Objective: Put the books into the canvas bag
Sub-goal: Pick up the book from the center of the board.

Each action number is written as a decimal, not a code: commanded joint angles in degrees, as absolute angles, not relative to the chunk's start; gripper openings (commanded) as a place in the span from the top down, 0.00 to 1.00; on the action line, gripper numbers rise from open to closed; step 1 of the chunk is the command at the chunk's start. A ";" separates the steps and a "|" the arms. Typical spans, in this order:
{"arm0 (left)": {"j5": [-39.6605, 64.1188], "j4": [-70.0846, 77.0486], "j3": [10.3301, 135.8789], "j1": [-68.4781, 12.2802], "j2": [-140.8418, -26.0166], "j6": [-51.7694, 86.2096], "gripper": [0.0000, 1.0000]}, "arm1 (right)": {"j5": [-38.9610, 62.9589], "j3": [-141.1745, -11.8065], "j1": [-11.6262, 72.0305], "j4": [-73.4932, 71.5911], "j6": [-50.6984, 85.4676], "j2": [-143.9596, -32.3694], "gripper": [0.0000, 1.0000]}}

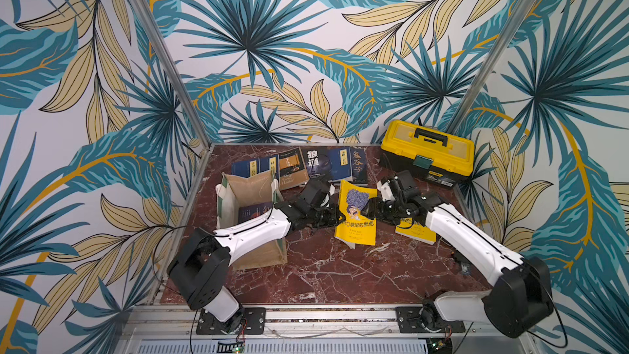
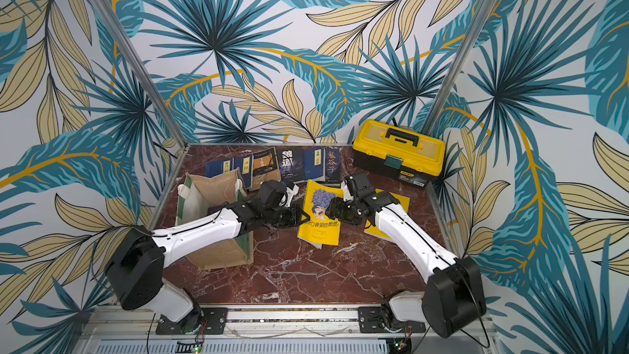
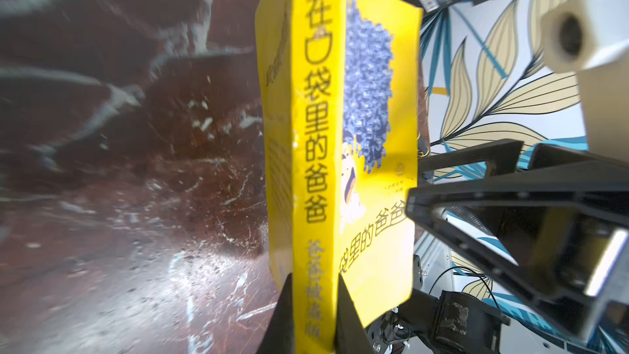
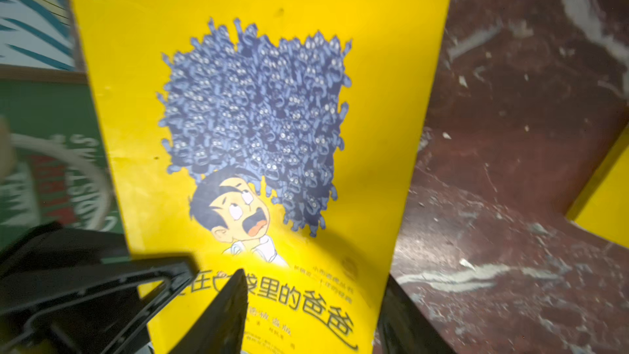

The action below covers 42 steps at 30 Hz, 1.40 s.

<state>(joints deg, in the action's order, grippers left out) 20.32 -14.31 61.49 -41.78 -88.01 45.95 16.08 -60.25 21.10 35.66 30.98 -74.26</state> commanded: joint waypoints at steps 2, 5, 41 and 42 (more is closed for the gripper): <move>19.32 -21.55 65.47 -39.06 -80.81 37.70 1.00 | 22.29 -58.15 21.36 22.75 32.61 -70.05 0.38; 20.25 -23.59 65.50 -36.41 -76.55 36.13 1.00 | 25.83 -57.65 21.40 17.22 33.83 -70.10 0.37; 43.25 12.12 52.35 -25.24 -60.23 56.51 1.00 | 46.49 -57.83 20.88 -7.25 52.10 -74.61 0.28; 43.71 12.78 52.08 -24.83 -60.13 56.98 1.00 | 47.32 -57.83 20.90 -8.75 53.07 -74.79 0.28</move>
<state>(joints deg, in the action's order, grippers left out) 41.67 3.33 52.80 -25.85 -62.33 55.11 44.18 -57.95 21.04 -4.27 50.52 -73.89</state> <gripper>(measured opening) 0.156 0.722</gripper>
